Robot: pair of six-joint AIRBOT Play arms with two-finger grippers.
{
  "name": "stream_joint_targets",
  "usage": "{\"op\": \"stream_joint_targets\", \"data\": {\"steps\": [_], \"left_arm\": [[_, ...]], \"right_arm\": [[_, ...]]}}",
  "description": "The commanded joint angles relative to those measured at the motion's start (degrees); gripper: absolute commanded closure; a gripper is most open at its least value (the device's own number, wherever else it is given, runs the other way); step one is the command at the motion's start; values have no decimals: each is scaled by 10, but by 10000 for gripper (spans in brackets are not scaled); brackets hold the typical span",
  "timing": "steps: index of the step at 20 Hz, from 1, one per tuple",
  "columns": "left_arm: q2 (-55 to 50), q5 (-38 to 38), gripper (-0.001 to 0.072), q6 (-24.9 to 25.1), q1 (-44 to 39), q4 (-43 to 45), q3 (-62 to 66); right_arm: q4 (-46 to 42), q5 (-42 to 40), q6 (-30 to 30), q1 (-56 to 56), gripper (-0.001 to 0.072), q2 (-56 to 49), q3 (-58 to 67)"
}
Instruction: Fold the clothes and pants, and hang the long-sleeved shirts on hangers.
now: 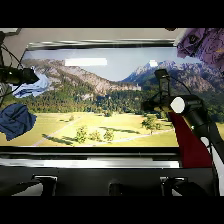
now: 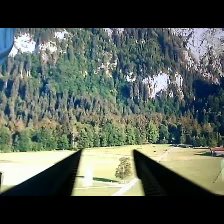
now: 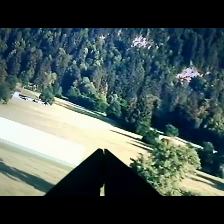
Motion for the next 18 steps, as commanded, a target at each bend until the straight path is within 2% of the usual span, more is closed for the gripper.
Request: {"op": "stream_joint_targets", "data": {"steps": [1, 3, 5, 8, 10, 13, 18], "left_arm": [[-7, -6, -13, -61, 5, 58, 0], [-10, -32, -13, -129, 37, 132, -24], [-5, -16, -13, -160, 106, 133, -83], [-7, 41, -13, -161, 205, 129, -169], [-7, 108, -13, -174, 252, 129, -222], [-16, 226, -13, -179, 295, 125, -288], [-85, 314, -13, -218, 340, 125, -308]], "right_arm": [[0, 0, 0, 0, 684, 0, 0], [2, 0, 0, 0, 684, 0, 0], [2, 0, 0, 0, 684, 0, 0], [2, 0, 0, 1, 684, 0, 0], [2, 0, 0, 0, 684, 0, 0], [2, 0, 0, 1, 684, 0, 0], [2, 0, 0, 1, 684, 0, 0]]}}
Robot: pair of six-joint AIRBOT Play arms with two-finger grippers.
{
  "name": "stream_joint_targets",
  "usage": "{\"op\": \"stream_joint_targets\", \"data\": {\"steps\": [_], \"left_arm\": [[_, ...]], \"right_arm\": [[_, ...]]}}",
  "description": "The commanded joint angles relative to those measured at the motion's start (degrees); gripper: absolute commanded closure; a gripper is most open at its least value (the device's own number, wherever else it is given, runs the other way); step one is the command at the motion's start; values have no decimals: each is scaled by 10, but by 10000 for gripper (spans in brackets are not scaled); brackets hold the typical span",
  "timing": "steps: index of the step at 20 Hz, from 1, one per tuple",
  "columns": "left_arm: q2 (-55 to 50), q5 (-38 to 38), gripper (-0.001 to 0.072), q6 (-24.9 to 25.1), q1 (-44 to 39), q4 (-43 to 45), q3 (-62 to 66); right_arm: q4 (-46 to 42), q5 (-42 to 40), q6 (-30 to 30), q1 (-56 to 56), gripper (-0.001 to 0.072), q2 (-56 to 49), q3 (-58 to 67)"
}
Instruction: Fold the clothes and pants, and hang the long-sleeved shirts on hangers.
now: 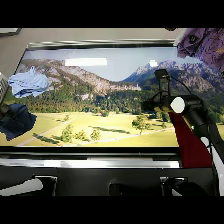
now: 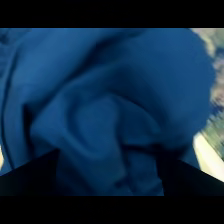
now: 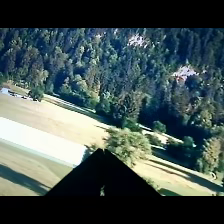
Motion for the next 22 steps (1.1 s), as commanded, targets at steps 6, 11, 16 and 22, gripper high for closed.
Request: {"op": "stream_joint_targets", "data": {"steps": [6, 11, 16, 22], "left_arm": [[-57, 29, 691, 3, 11, -49, -15], [21, -60, 692, 110, -97, -202, -16], [76, -94, 691, 107, -339, -409, -16], [35, 146, 690, 2, -674, -449, -16]], "right_arm": [[1, 3, 2, 0, 684, 0, 0], [5, 33, 2, 0, 684, 17, 0], [-4, 134, 2, 0, 684, 46, 0], [-105, 229, 2, 0, 684, 99, 0]]}}
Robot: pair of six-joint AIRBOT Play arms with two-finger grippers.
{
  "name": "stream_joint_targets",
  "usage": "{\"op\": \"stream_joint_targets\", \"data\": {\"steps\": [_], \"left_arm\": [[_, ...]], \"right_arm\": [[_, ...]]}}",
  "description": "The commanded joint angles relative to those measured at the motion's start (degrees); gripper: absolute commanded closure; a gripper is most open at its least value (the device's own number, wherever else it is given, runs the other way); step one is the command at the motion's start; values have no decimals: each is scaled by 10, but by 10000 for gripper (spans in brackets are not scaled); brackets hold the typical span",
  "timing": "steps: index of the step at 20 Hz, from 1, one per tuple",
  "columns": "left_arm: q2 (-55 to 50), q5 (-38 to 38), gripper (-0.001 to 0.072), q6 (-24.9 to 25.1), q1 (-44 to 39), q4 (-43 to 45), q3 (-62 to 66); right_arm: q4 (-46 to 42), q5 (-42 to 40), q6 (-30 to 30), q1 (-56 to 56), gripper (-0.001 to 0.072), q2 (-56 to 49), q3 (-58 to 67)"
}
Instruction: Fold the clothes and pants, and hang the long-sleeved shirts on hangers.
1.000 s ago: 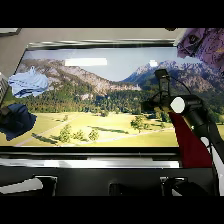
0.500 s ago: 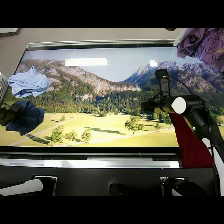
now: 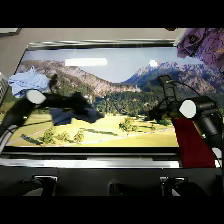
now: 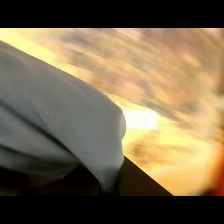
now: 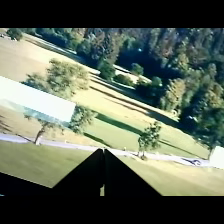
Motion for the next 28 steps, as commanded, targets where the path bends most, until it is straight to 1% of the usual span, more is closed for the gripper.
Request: {"op": "stream_joint_targets", "data": {"steps": [1, 2, 3, 4, 5, 6, 7, 8, 9, 10, 11, 12, 13, 14, 15, 16, 17, 18, 19, 21, 22, 25, 26, 27, 28], "left_arm": [[-33, 169, 690, -57, -179, -34, 0], [-50, 197, 685, -69, -203, -34, 0], [-64, 207, 667, -85, -214, -34, 0], [-74, 207, 541, -100, -212, -36, 0], [-75, 201, 380, -102, -202, -36, 0], [-69, 189, 264, -99, -179, -35, 0], [-56, 165, 170, -82, -146, -35, 0], [-42, 136, 119, -50, -106, -35, 0], [-24, 100, 88, -12, -57, -35, 0], [-7, 61, 88, 19, -8, -35, 0], [10, 20, 88, 49, 47, -35, 0], [23, -16, 89, 70, 96, -35, 0], [32, -49, 90, 86, 144, -35, 0], [36, -77, 90, 95, 184, -35, 0], [35, -101, 90, 95, 221, -35, 0], [34, -119, 91, 95, 248, -35, 0], [33, -131, 91, 95, 272, -35, 0], [33, -136, 91, 95, 289, -33, 0], [33, -136, 91, 95, 302, -32, 0], [33, -135, 91, 95, 318, -31, 0], [33, -135, 91, 95, 324, -31, 0], [33, -136, 92, 94, 327, -31, 0], [33, -135, 92, 94, 327, -31, 0], [33, -135, 93, 94, 327, -31, 0], [33, -136, 93, 94, 327, -31, 0]], "right_arm": [[-79, 70, 0, 0, 682, 33, 0], [-94, 81, 0, 0, 670, 39, 0], [-103, 87, 0, 0, 616, 43, 0], [-107, 93, 0, 0, 557, 44, 0], [-106, 95, 2, 0, 498, 43, 0], [-106, 93, 7, 0, 453, 43, -2], [-111, 91, 11, 0, 442, 43, -1], [-126, 89, 11, 0, 442, 43, -2], [-162, 84, 25, -1, 435, 43, -2], [-195, 73, 57, -14, 407, 42, -2], [-198, 50, 101, -47, 366, 42, -3], [-175, 23, 154, -91, 346, 37, -7], [-117, 0, 191, -136, 346, 27, -17], [-18, -17, 187, -180, 346, 10, -30], [111, -25, 138, -214, 346, -15, -47], [225, -23, 65, -231, 345, -43, -63], [323, -19, -10, -233, 298, -74, -79], [390, -16, -63, -225, 207, -103, -91], [427, -16, -93, -209, 145, -134, -101], [440, -23, -128, -166, 136, -189, -110], [441, -30, -139, -142, 112, -213, -110], [476, -63, -168, -71, 117, -264, -110], [483, -78, -168, -53, 120, -272, -110], [484, -94, -167, -37, 138, -276, -110], [484, -108, -167, -26, 224, -277, -110]]}}
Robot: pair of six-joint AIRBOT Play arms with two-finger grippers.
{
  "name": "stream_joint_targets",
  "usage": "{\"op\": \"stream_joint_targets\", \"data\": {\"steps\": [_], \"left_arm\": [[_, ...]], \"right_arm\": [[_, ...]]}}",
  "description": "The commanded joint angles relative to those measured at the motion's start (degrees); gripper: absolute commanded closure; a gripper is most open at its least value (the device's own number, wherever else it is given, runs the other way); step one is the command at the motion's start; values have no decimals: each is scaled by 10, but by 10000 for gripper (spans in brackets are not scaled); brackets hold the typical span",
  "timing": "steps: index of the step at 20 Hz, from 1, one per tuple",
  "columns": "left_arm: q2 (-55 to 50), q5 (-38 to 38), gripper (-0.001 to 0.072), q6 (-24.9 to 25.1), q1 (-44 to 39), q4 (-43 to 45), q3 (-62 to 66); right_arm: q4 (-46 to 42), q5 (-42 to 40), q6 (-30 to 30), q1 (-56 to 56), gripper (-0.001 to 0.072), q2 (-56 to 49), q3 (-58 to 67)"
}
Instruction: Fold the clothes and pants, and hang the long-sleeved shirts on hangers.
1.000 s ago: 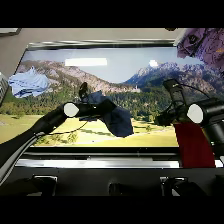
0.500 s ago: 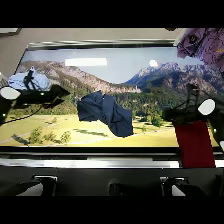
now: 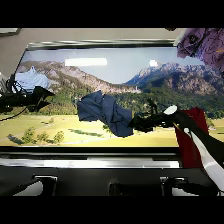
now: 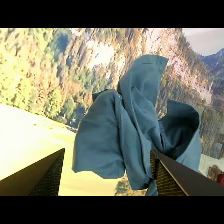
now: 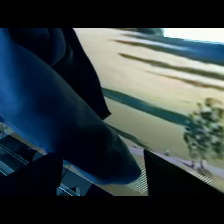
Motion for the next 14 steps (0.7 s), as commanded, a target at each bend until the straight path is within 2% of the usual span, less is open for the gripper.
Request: {"op": "stream_joint_targets", "data": {"steps": [1, 2, 4, 6, 9, 14], "left_arm": [[0, -10, 93, 1, 6, 0, 0], [-1, -20, 92, 2, 6, 6, -1], [-15, -30, 92, 16, 5, 22, -12], [-32, -20, 92, 57, -3, 17, -44], [-54, 29, 94, 123, -35, -29, -102], [-127, 81, 95, 178, -122, -97, -118]], "right_arm": [[35, -49, -23, 50, 418, -25, -2], [34, -48, -24, 49, 688, -25, -2], [23, -46, -25, 49, 687, -16, -2], [19, -42, -24, 49, 687, 1, -2], [15, -38, -8, 49, 686, 26, -2], [15, -10, 2, 49, 686, 33, -1]]}}
